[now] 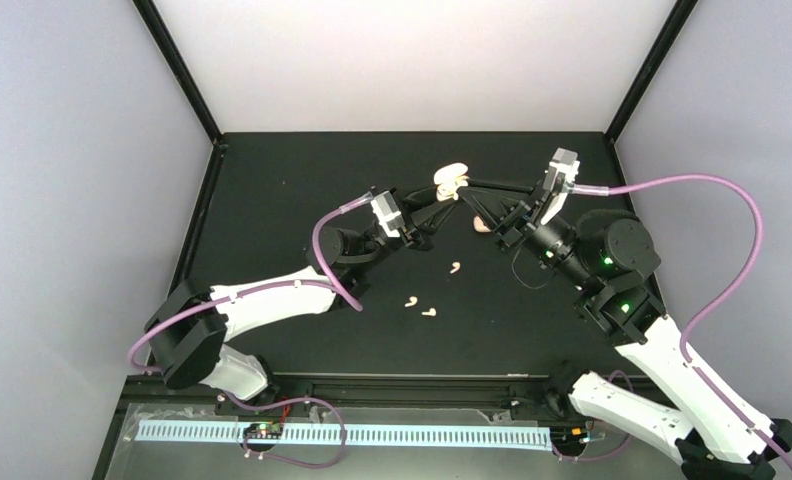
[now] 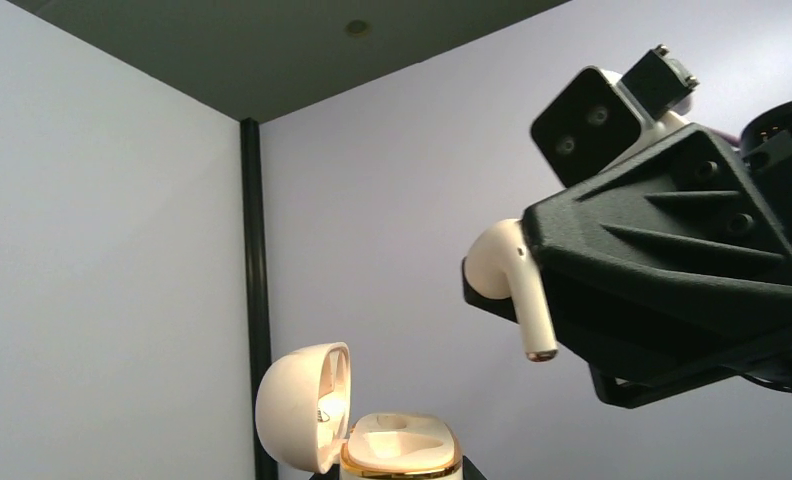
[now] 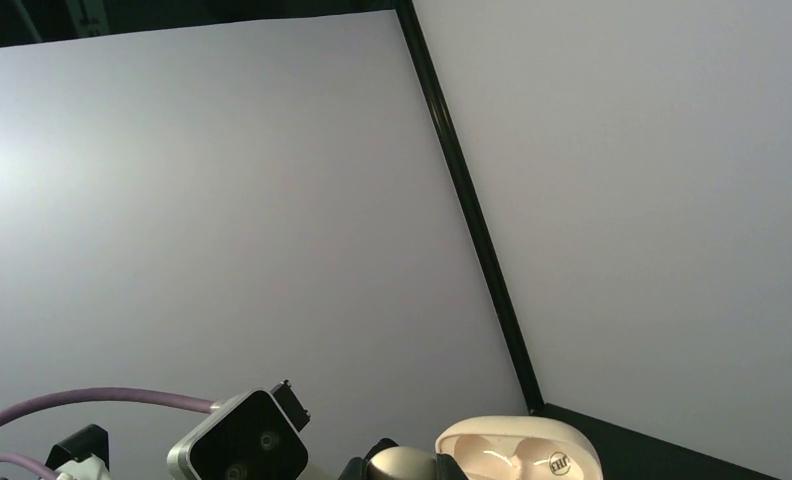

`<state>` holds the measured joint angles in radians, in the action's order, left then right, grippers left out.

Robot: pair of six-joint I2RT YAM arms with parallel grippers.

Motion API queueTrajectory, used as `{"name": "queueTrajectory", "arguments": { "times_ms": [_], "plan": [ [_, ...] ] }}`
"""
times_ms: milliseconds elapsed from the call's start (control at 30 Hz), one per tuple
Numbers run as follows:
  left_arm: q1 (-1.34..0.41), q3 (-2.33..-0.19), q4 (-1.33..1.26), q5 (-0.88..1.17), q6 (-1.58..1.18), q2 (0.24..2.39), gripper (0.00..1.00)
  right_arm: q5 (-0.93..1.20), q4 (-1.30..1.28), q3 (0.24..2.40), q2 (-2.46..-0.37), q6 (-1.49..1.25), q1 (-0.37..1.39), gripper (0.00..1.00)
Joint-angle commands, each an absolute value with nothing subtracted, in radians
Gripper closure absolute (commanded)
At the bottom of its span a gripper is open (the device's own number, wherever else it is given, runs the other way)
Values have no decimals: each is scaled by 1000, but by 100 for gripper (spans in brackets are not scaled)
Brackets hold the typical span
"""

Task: Insert the wireless bluetooth earbuds into the charging case
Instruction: Place the earbud in the charging case.

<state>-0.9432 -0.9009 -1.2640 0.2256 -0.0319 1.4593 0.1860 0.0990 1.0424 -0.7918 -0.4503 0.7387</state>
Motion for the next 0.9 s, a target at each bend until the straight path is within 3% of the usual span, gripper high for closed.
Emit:
{"name": "queueTrajectory", "arguments": {
  "times_ms": [0,867],
  "plan": [
    [-955,-914,-1290,163,21,1430,98,104,92,1073,-793,-391,774,89],
    [-969,-898,-1249,111,-7,1401,98,-347,252,1069,-877,-132,1054,89]
  ]
}}
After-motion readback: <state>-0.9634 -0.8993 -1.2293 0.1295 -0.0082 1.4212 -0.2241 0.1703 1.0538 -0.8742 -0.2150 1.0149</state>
